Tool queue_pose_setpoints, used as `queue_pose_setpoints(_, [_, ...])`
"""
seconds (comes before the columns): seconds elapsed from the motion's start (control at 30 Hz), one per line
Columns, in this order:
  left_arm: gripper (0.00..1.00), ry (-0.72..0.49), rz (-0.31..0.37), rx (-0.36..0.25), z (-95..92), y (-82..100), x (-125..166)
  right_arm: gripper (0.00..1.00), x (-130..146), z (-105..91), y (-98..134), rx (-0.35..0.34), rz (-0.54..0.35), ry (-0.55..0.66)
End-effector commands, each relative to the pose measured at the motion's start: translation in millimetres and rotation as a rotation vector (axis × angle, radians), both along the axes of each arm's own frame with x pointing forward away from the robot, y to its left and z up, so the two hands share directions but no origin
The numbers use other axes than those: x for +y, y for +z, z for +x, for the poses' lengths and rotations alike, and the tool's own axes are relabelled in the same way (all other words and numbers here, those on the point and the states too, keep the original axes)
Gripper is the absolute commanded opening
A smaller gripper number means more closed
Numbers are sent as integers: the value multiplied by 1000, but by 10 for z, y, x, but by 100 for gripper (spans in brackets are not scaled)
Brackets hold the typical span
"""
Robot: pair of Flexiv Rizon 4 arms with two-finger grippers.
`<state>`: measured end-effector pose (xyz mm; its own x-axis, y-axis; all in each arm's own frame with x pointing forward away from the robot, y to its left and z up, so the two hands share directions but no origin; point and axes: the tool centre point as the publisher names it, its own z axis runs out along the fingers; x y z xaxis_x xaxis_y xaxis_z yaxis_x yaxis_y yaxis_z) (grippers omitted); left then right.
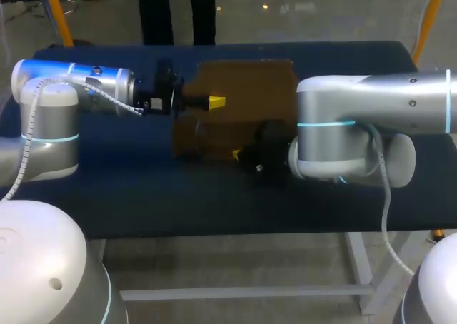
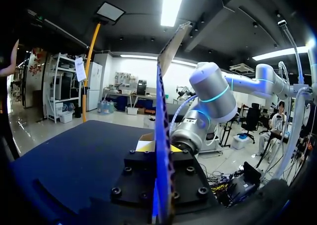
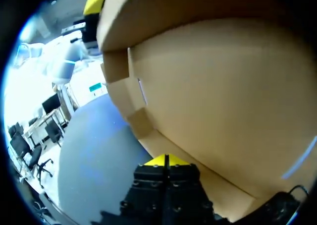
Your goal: Assemble the packaging by folding the flat box into shape, placing the metal phone stand inside, and closing the box properly
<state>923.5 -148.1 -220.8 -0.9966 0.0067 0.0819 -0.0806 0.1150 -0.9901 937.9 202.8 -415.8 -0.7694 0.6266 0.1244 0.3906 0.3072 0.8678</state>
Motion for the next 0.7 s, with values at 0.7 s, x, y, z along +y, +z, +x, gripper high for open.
queue_pose_setpoints(0.7, [0, -6, -1, 1, 11, -37, -9, 0, -440, -809, 482, -113, 63, 49])
